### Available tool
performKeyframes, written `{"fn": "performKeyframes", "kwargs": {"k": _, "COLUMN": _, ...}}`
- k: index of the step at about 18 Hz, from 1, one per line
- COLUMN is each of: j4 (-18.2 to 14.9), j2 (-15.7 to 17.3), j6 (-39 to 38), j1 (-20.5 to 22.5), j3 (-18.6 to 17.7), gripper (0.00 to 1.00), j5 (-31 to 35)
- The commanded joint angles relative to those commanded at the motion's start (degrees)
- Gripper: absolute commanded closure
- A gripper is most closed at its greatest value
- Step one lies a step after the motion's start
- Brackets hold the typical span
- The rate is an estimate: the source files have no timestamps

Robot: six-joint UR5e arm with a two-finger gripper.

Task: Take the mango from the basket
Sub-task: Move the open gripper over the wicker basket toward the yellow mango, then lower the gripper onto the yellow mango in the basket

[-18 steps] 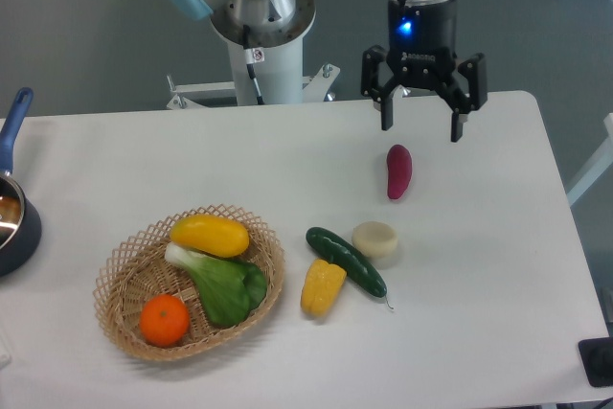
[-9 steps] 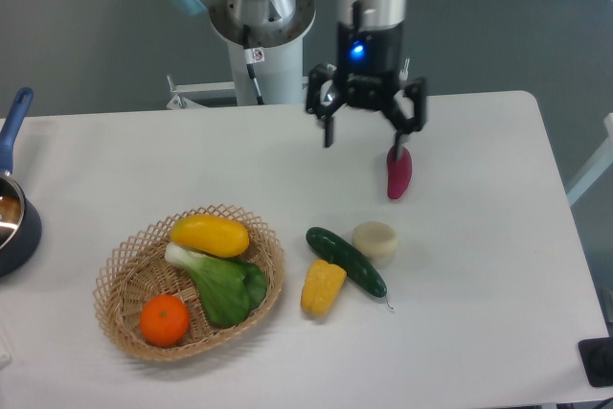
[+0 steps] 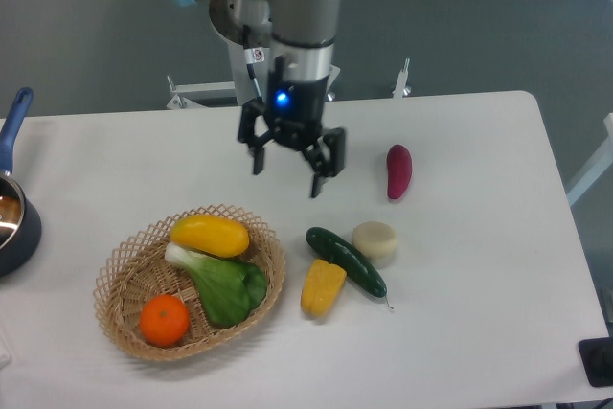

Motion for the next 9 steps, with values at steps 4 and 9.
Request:
{"fn": "performKeyframes", "kwargs": {"k": 4, "j4": 0.0, "j2": -2.7, "j6": 5.1, "j1": -2.0, "j3": -1.1, "gripper": 0.0, "j5": 0.1}}
{"fn": "performKeyframes", "kwargs": {"k": 9, "j4": -0.1, "j2": -5.7, "j6": 9.6, "j1": -3.4, "j3": -1.2, "gripper": 0.0, "j5": 1.1}}
